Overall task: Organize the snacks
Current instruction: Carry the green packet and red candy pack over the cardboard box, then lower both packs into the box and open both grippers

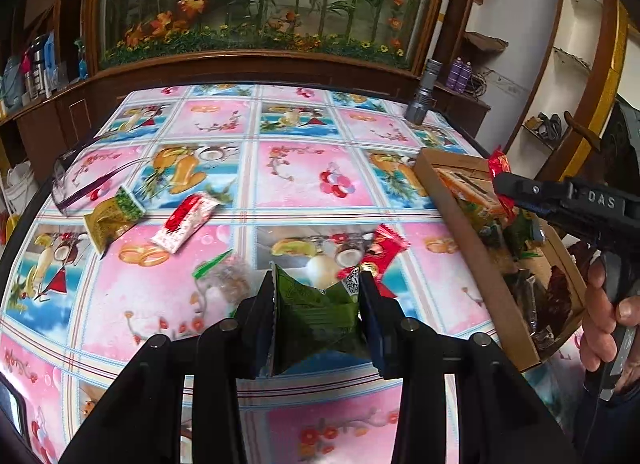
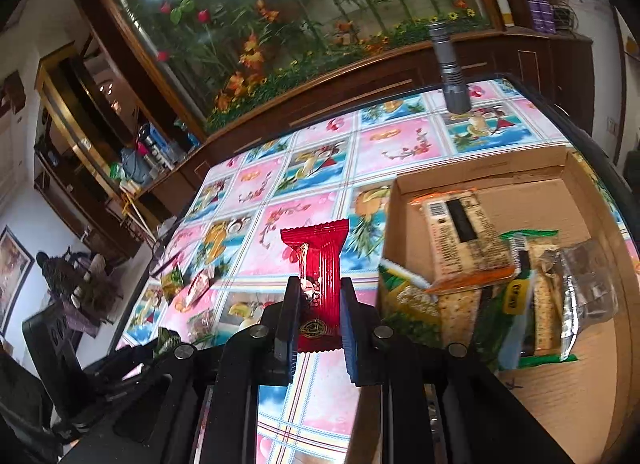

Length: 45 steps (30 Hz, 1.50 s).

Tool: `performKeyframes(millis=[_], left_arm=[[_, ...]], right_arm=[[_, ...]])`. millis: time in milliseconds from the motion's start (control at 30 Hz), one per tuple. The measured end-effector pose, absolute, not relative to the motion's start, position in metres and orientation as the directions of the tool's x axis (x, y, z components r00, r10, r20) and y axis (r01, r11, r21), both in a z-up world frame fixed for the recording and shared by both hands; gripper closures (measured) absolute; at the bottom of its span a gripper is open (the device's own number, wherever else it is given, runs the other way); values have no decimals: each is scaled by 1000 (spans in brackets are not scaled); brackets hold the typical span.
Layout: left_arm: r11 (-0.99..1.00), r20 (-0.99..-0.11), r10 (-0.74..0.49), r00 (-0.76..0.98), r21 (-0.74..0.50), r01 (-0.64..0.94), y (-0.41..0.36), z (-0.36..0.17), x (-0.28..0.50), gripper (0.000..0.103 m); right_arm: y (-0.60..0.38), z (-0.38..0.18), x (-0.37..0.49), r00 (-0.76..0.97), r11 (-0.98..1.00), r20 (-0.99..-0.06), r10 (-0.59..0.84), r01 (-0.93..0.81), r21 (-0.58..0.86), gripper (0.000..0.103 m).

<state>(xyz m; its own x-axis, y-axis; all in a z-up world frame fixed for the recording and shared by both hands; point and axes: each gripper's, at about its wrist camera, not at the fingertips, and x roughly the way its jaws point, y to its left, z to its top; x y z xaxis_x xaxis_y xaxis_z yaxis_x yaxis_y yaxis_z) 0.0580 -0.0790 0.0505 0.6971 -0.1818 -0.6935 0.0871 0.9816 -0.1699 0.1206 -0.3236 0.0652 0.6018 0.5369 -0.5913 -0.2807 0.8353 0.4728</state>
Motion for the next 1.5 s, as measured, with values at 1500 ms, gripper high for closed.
performKeyframes(millis=[1500], left_arm=[[887, -634, -411, 655, -114, 447, -288, 52, 50, 65]], right_arm=[[-434, 50, 137, 623, 862, -681, 385, 21, 507, 84]])
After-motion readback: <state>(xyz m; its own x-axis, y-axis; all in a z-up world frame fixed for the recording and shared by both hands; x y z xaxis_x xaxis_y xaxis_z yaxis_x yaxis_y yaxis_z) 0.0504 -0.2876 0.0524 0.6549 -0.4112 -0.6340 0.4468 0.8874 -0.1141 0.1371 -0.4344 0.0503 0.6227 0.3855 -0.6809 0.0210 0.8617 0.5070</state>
